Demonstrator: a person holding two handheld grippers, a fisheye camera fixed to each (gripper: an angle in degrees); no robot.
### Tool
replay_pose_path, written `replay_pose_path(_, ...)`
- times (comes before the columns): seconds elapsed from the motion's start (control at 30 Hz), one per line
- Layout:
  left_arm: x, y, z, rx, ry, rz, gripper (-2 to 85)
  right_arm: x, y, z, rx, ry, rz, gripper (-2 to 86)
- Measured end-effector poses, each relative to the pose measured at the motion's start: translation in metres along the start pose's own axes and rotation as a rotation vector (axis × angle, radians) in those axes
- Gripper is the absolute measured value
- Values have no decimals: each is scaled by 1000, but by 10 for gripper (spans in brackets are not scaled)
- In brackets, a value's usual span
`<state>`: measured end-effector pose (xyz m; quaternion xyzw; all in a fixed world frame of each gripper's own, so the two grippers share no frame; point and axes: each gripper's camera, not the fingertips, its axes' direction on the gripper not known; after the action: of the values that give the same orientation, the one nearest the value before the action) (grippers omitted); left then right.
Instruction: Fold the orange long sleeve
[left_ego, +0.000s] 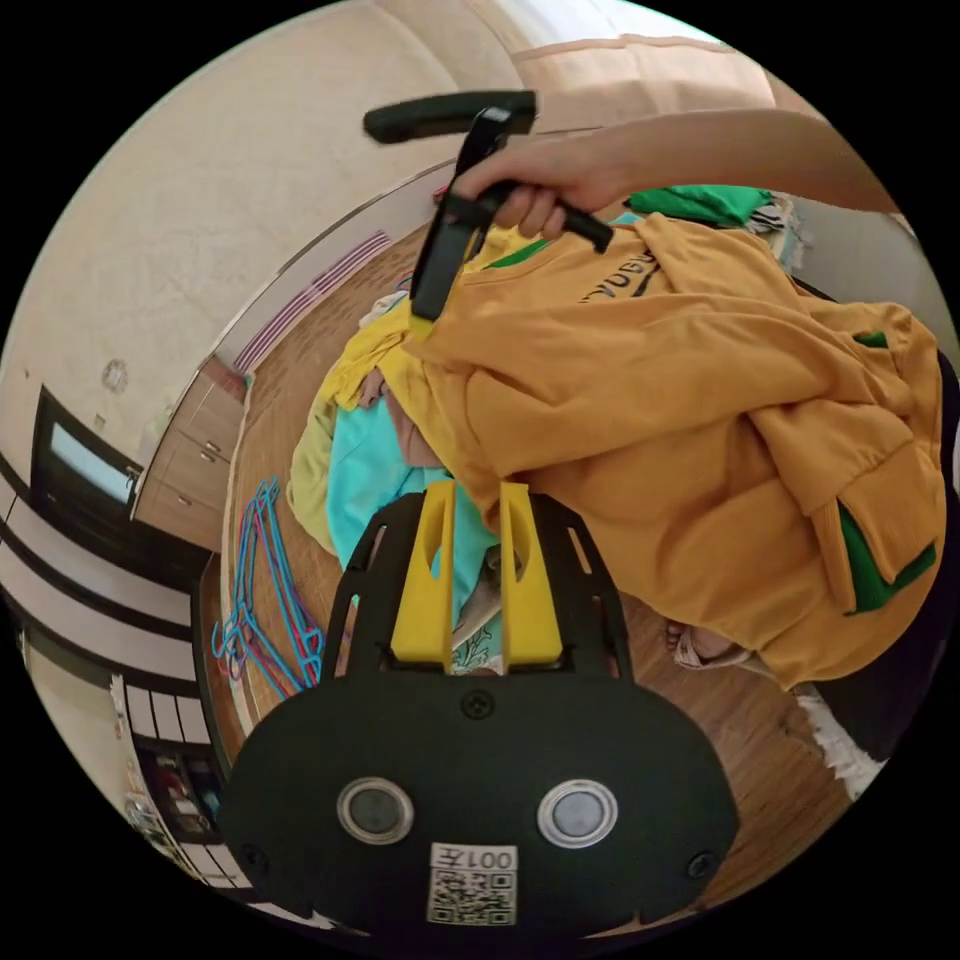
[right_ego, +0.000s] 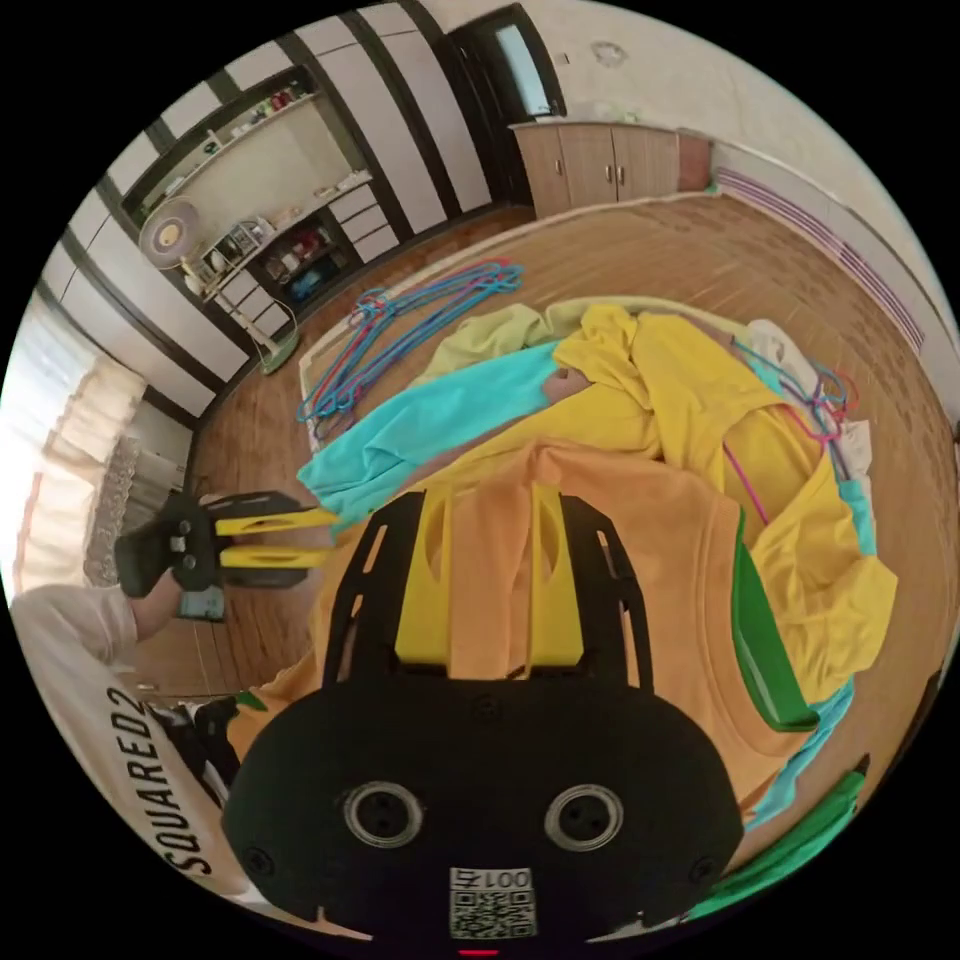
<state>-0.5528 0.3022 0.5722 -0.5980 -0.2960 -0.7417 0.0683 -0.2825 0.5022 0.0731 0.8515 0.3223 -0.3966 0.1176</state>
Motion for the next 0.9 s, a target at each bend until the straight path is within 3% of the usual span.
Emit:
replay_pose_path(0.13, -1, 7, 1, 43, 49, 70, 43, 18, -7, 36, -82, -21, 70, 49)
replay_pose_path(0.3, -3, 12, 12, 30, 63, 67, 0, 30, 9, 11, 13, -29, 96, 27)
replay_pose_path(0.47, -25, 33, 5, 84, 36, -167, -9, 33, 21, -31, 143, -44, 63, 15)
replay_pose_path(0.63, -38, 59, -11, 181, 22, -349, -10, 12, 6, -22, 129, 28, -41, 10)
replay_pose_path(0.9, -27, 71, 7, 78, -35, -395, -10, -11, -41, 40, 41, 135, -27, 5)
